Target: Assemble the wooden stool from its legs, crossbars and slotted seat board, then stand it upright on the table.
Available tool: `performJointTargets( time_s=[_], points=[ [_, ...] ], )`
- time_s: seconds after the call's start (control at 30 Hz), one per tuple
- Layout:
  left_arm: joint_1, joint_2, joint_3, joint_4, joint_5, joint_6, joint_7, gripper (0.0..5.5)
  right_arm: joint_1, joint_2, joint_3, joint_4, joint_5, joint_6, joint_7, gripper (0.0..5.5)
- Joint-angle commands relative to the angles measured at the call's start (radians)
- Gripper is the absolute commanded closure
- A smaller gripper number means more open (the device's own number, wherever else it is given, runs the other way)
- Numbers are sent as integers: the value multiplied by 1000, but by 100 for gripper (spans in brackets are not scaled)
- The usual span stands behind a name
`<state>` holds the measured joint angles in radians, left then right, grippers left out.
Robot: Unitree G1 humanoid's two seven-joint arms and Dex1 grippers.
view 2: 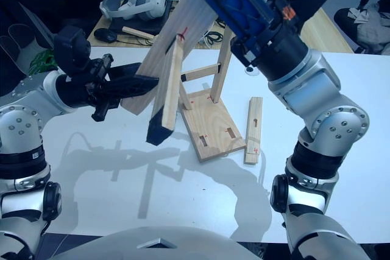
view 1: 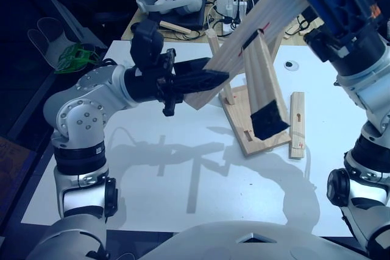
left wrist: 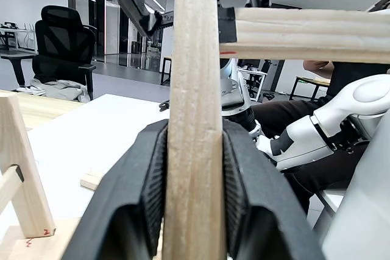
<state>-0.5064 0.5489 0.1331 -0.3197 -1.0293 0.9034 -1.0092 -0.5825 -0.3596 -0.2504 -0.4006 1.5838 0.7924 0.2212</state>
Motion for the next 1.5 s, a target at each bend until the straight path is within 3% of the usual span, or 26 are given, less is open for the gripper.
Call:
performJointTargets(
  time_s=[0.03, 0.33, 0.67, 0.9, 1.07, 1.23, 1.5],
  points=[
    [19, 3, -14, -37, -29, 15, 18, 447, 45, -1, 20, -25, -7, -17, -17, 10],
    [62, -30, -44, -72, -13, -23, 90, 447, 124, -11, 5, -16, -36, -56, -19, 10],
    [80, -256, -59, -44, 76, -174, 359, 447, 205, -94, -64, 37, -23, -45, 66, 10],
    [159, -300, -77, -106, 127, -242, 435, 447, 299, -229, -130, 113, -51, 18, 150, 10],
    [143, -355, -74, -90, 175, -298, 521, 447, 313, -232, -106, 131, -107, 21, 188, 10],
    [179, -334, -120, -111, 126, -244, 481, 447, 306, -220, -121, 141, -93, 22, 199, 10],
    [42, -510, -140, 24, 453, -518, 751, 447, 305, -248, -97, 165, -164, 45, 247, 10]
  ],
)
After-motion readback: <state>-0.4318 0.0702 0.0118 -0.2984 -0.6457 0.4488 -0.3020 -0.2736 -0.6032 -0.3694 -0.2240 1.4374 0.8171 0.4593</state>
